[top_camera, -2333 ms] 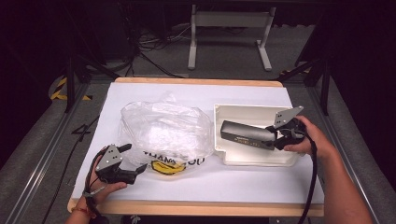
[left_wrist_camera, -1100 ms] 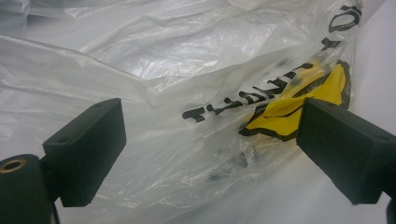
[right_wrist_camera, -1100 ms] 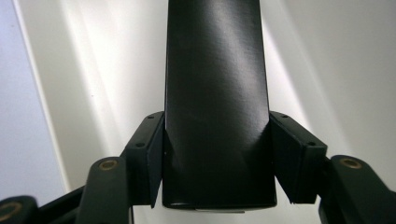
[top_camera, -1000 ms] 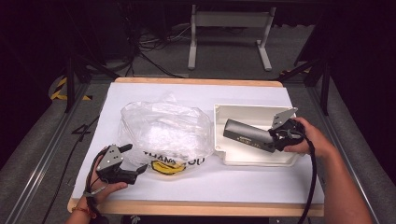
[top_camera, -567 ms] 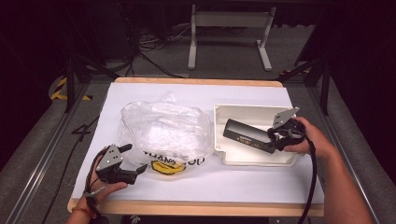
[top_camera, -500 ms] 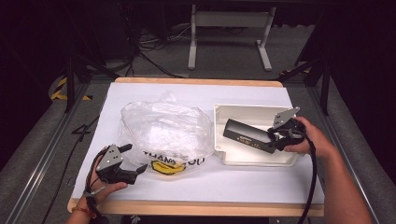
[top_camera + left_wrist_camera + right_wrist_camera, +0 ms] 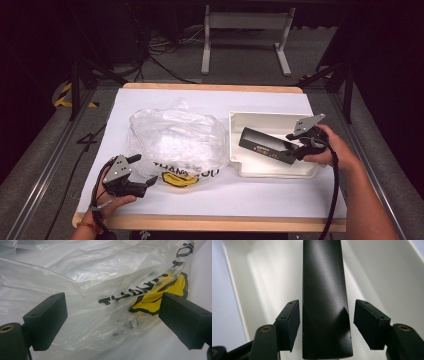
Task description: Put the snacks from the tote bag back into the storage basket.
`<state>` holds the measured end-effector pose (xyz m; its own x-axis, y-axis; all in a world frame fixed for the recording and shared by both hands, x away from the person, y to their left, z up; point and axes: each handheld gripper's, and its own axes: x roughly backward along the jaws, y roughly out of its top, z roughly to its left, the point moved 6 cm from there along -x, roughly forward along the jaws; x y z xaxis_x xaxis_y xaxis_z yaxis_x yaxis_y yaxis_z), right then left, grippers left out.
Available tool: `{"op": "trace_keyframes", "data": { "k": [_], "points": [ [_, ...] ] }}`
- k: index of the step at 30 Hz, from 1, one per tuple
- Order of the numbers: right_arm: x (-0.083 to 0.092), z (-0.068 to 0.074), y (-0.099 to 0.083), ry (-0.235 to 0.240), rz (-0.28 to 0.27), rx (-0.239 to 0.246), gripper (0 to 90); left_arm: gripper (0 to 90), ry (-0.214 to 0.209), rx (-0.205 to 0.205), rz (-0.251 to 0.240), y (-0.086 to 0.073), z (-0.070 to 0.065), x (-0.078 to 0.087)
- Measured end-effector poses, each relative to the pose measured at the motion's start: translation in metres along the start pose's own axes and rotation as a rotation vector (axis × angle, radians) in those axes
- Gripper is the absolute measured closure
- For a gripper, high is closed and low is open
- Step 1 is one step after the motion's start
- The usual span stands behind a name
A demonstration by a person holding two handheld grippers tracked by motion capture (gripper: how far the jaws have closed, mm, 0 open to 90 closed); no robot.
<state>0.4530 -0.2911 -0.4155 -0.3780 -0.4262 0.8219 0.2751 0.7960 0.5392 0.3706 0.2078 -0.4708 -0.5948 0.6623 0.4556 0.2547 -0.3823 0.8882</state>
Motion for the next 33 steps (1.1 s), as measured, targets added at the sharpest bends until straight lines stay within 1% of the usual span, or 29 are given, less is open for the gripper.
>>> {"op": "trace_keyframes", "data": {
  "k": [3, 4, 5, 7, 11, 13, 17, 19, 21, 23, 26, 29, 33],
  "points": [
    [0.001, 0.001, 0.002, 0.004, -0.029, -0.016, 36.0, 9.3, -0.001, -0.002, 0.003, 0.0, 0.0, 0.0],
    [0.002, 0.001, 0.003, 0.0, -0.04, -0.029, 35.7, 9.2, -0.002, -0.004, 0.004, -0.001, 0.0, 0.0],
    [0.003, 0.001, 0.004, -0.001, -0.044, -0.036, 35.4, 9.2, -0.002, 0.003, 0.004, -0.001, 0.0, 0.0],
    [0.003, 0.001, 0.005, -0.007, -0.049, -0.042, 34.8, 9.2, 0.001, 0.001, 0.004, -0.001, 0.001, 0.0],
    [0.003, 0.0, 0.007, -0.049, -0.038, -0.078, 33.4, 9.2, 0.005, -0.001, 0.01, -0.003, 0.003, 0.0],
    [0.004, 0.001, 0.008, -0.059, -0.038, -0.088, 32.9, 9.2, 0.003, -0.001, 0.012, -0.003, 0.004, 0.0],
    [0.006, 0.003, 0.01, -0.065, -0.052, -0.098, 32.6, 9.2, 0.005, -0.001, 0.013, -0.003, 0.004, 0.0],
    [0.007, 0.003, 0.011, -0.082, -0.054, -0.101, 31.9, 9.2, 0.004, 0.0, 0.013, -0.003, 0.004, 0.0],
    [0.008, 0.004, 0.011, -0.084, -0.068, -0.114, 31.5, 9.2, 0.003, 0.003, 0.012, -0.003, 0.004, 0.0],
    [0.01, 0.003, 0.011, -0.104, -0.076, -0.129, 30.9, 9.2, 0.007, 0.002, 0.011, -0.003, 0.005, 0.0],
    [0.014, 0.003, 0.011, -0.121, -0.096, -0.151, 30.3, 9.2, 0.007, 0.001, 0.012, -0.003, 0.005, 0.0],
    [0.017, 0.002, 0.01, -0.141, -0.1, -0.153, 30.1, 9.2, 0.006, 0.003, 0.01, -0.003, 0.005, 0.0],
    [0.022, 0.004, 0.011, -0.156, -0.113, -0.167, 29.3, 9.2, 0.01, 0.008, 0.006, -0.003, 0.006, 0.001]
  ]
}}
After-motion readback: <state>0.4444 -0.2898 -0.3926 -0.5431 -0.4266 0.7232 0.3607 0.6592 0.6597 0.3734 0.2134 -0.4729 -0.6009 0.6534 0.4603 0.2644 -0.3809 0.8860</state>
